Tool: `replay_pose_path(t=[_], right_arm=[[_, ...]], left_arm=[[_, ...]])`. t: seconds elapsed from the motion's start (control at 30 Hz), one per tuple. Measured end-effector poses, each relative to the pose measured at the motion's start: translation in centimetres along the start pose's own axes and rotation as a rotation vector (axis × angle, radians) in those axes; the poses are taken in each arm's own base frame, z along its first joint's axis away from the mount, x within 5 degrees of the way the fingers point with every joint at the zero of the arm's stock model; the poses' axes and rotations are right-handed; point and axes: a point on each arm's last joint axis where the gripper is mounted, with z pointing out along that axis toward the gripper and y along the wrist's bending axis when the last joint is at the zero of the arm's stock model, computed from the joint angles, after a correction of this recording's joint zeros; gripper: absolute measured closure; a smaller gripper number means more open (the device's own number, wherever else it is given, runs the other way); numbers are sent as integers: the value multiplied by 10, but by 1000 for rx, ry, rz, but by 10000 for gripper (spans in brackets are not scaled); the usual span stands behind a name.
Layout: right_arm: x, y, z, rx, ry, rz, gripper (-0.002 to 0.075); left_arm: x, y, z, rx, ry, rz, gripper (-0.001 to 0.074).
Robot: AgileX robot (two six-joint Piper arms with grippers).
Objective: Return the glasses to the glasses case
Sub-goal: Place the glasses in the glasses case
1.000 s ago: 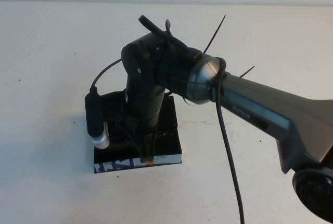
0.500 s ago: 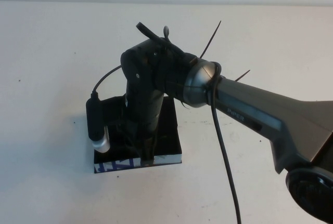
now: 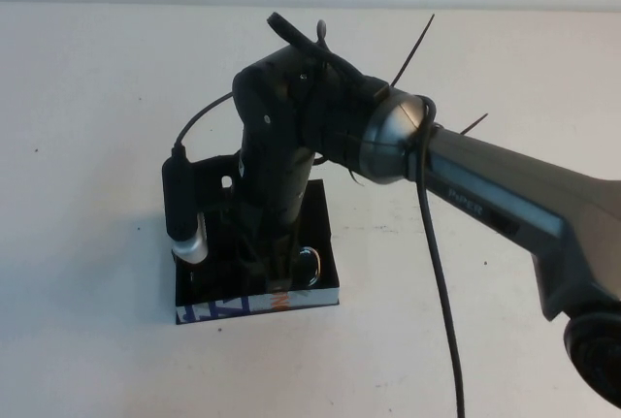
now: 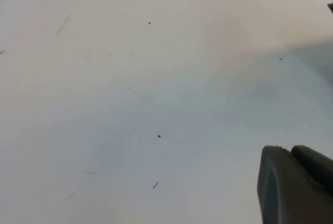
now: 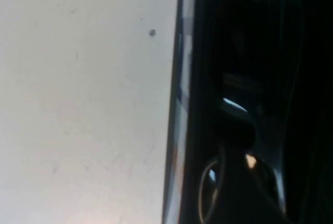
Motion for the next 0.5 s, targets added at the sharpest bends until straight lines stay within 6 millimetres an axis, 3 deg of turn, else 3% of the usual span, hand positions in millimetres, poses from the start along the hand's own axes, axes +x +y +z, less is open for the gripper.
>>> replay_pose_path(t=[0.17,0.27,0.43,0.5], right_arm=[[1,-1,-24,51,-12,34,420],[2,3,-56,99,-54,165,452],[16,20,-111,164,-108,517,607],[26,22,-122,186,-102,609,680]], left_arm=[[0,0,0,0,0,0,738],[0,0,0,0,0,0,738],[0,0,0,0,0,0,738],[0,0,0,0,0,0,738]])
